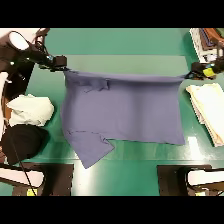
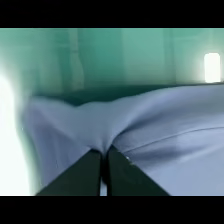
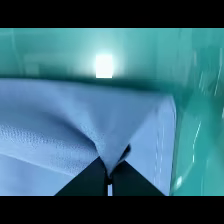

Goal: Fold the shirts.

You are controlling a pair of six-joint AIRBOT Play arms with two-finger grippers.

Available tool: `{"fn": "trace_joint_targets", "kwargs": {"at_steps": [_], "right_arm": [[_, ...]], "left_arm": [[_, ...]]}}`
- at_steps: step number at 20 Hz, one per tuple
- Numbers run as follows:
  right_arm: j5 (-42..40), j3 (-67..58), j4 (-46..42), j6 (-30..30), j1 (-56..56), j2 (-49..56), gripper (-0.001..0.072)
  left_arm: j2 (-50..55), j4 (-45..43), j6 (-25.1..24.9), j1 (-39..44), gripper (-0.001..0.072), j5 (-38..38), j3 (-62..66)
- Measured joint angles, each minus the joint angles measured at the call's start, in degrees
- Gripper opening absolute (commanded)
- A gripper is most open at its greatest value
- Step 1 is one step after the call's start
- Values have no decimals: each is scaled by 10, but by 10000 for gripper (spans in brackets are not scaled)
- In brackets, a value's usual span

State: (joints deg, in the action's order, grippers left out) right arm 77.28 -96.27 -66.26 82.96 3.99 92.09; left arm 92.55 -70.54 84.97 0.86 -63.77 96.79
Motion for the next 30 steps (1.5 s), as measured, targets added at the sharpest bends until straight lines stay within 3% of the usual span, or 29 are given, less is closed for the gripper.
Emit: {"fn": "trace_joint_targets", "kwargs": {"at_steps": [4, 7, 15, 16, 17, 18, 25, 30], "right_arm": [[-40, -85, 3, -1, -20, 48, 16], [-29, -97, -5, -1, -25, 50, 15], [-59, 116, -64, -1, -42, -31, 31], [-69, 140, -65, -1, -43, -38, 212], [-75, 156, -66, -1, -43, -42, 435], [-78, 167, -68, -1, -43, -46, 447], [-40, 192, -52, 1, -43, -115, 444], [-2, 195, -42, 1, -44, -188, 444]], "left_arm": [[26, -11, -7, 0, 25, 40, 44], [32, -18, -6, 0, 25, -5, 63], [35, -27, 9, 2, 29, -92, -51], [35, -27, 12, 2, 185, -95, -71], [35, -27, 14, 2, 454, -96, -85], [35, -28, 16, 2, 528, -96, -96], [-49, -54, 20, 2, 528, -110, -176], [-221, -67, 28, 2, 528, -106, -384]]}}
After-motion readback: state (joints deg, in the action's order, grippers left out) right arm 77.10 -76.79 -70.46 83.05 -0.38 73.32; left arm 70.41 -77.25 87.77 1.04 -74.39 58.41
